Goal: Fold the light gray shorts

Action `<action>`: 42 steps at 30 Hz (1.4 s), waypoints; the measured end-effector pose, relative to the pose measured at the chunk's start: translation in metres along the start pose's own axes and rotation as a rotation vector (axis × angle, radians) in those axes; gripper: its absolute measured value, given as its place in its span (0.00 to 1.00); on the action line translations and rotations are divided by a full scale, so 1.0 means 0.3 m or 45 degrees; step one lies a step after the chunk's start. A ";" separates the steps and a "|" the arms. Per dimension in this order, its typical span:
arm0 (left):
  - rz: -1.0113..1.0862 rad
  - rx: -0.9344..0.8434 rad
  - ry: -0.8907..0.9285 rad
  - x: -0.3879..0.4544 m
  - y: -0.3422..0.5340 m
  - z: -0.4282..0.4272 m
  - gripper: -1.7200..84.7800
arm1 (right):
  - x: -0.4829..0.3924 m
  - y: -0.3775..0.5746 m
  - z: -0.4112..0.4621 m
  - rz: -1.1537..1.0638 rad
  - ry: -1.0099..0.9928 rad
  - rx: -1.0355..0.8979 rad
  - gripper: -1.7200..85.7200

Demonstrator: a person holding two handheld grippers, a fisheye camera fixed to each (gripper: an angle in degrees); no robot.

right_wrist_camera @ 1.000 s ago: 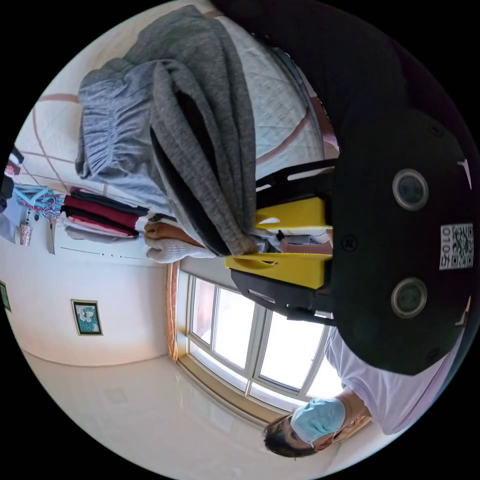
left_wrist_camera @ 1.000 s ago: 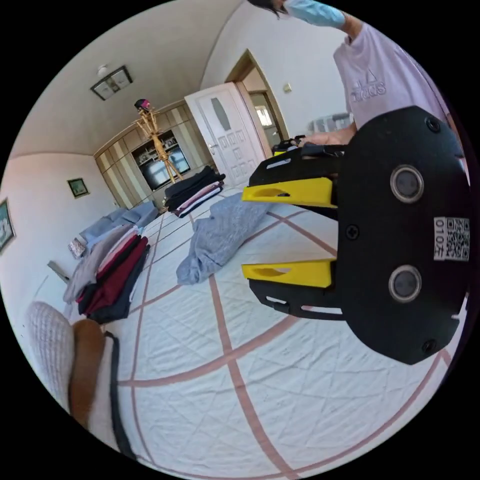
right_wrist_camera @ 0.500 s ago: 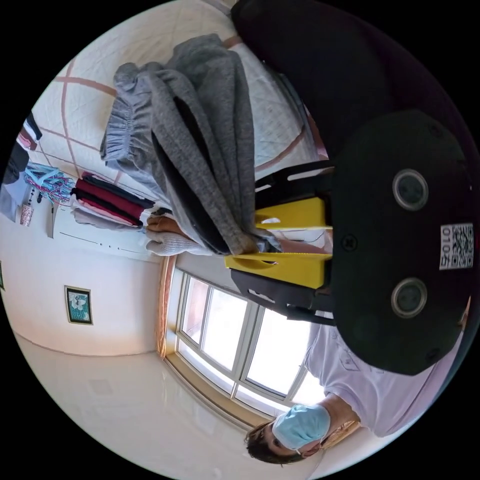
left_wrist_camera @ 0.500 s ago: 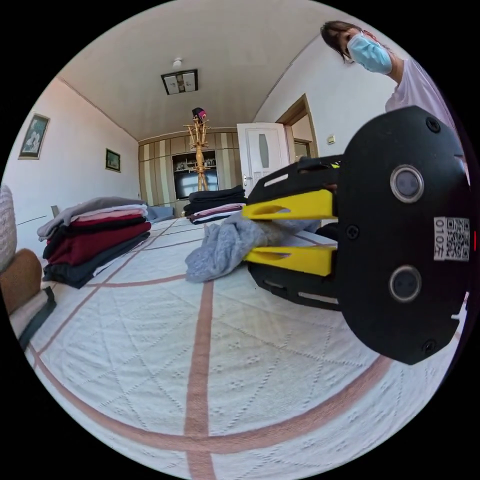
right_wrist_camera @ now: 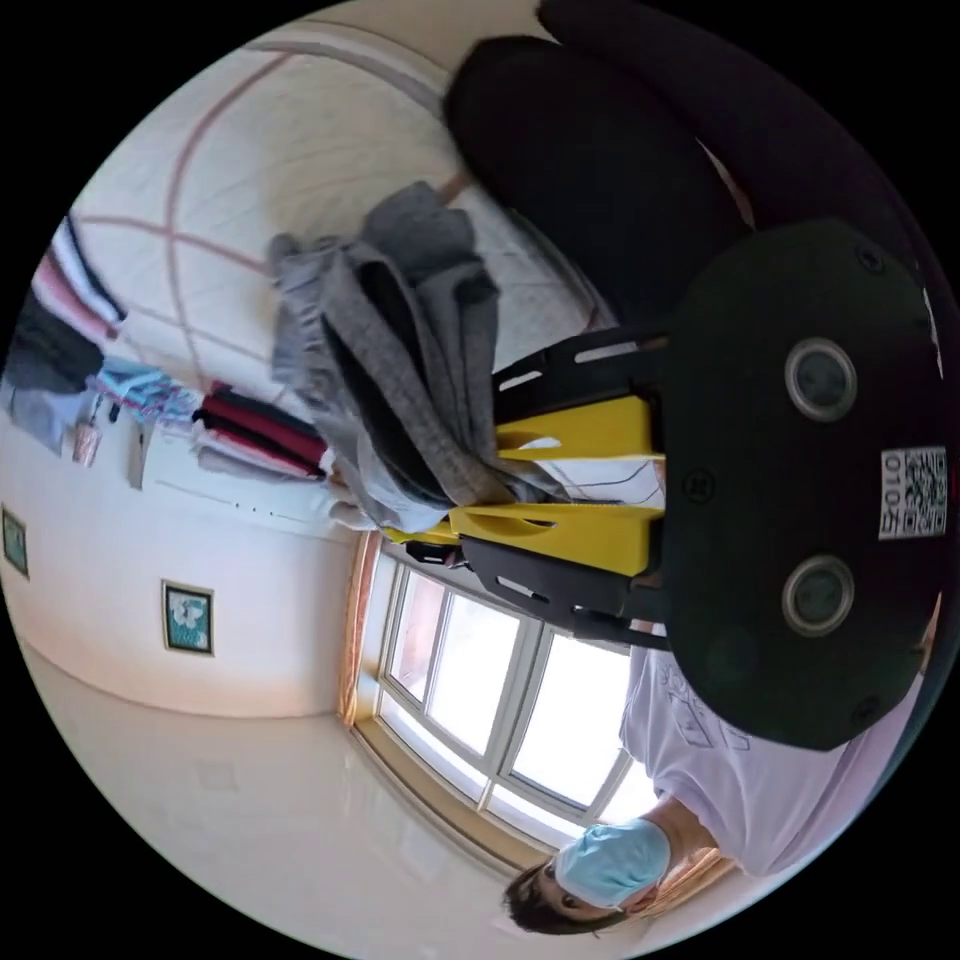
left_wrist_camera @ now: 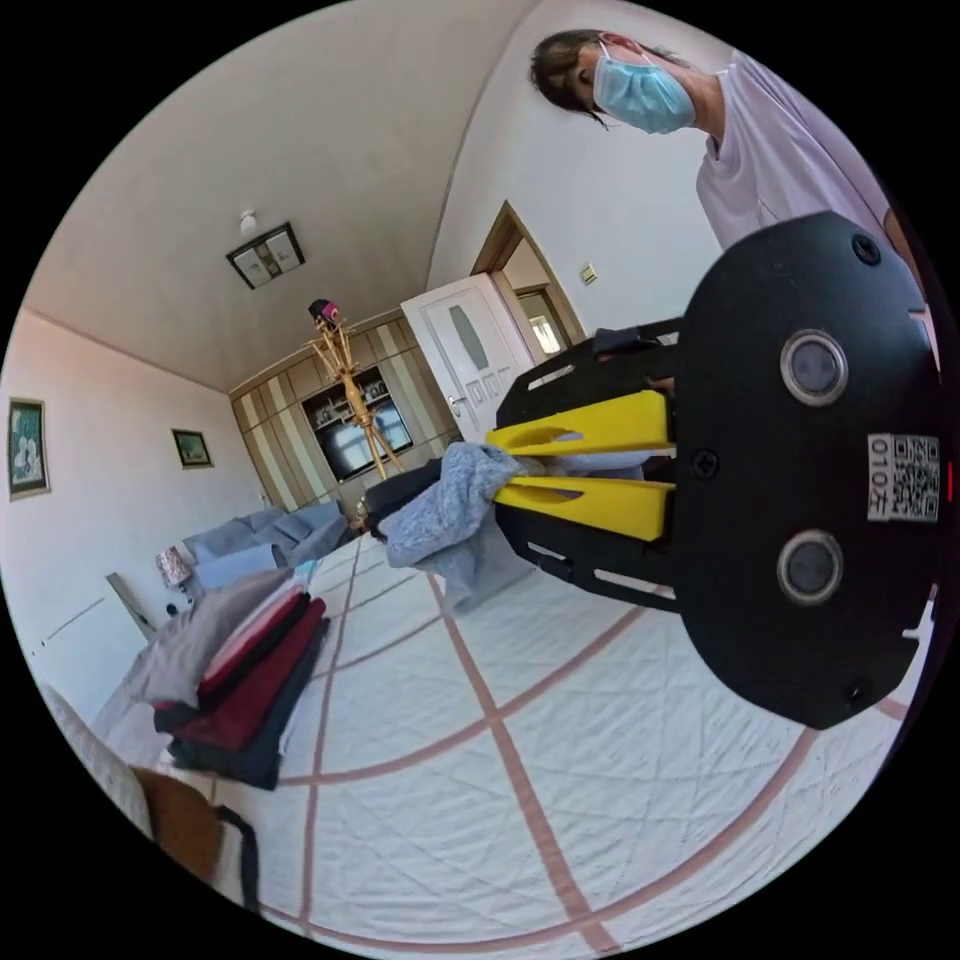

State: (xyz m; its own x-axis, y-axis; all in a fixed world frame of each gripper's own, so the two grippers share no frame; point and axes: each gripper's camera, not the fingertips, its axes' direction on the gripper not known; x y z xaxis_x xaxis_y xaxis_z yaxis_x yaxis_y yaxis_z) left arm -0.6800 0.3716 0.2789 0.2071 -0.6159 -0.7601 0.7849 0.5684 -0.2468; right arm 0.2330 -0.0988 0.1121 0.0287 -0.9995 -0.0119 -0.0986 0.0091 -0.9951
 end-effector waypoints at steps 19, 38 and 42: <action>0.306 -0.221 0.322 0.252 -0.475 0.605 0.08 | -0.369 -0.150 -0.435 -0.392 0.177 0.115 0.11; -0.176 -0.334 0.369 -0.755 -0.956 1.850 0.08 | 0.269 -0.816 -0.720 0.001 0.179 0.291 0.11; -0.115 -0.279 0.293 -0.725 -0.954 1.828 0.08 | 0.155 -0.839 -0.671 -0.021 0.306 0.216 0.11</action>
State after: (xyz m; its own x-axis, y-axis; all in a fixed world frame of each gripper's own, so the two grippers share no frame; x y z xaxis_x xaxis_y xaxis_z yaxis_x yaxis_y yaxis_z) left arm -0.6292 0.0438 0.8445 -0.0148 -0.5439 -0.8390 0.6445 0.6364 -0.4239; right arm 0.0589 -0.1534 0.3817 -0.2094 -0.9778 0.0078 0.0684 -0.0226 -0.9974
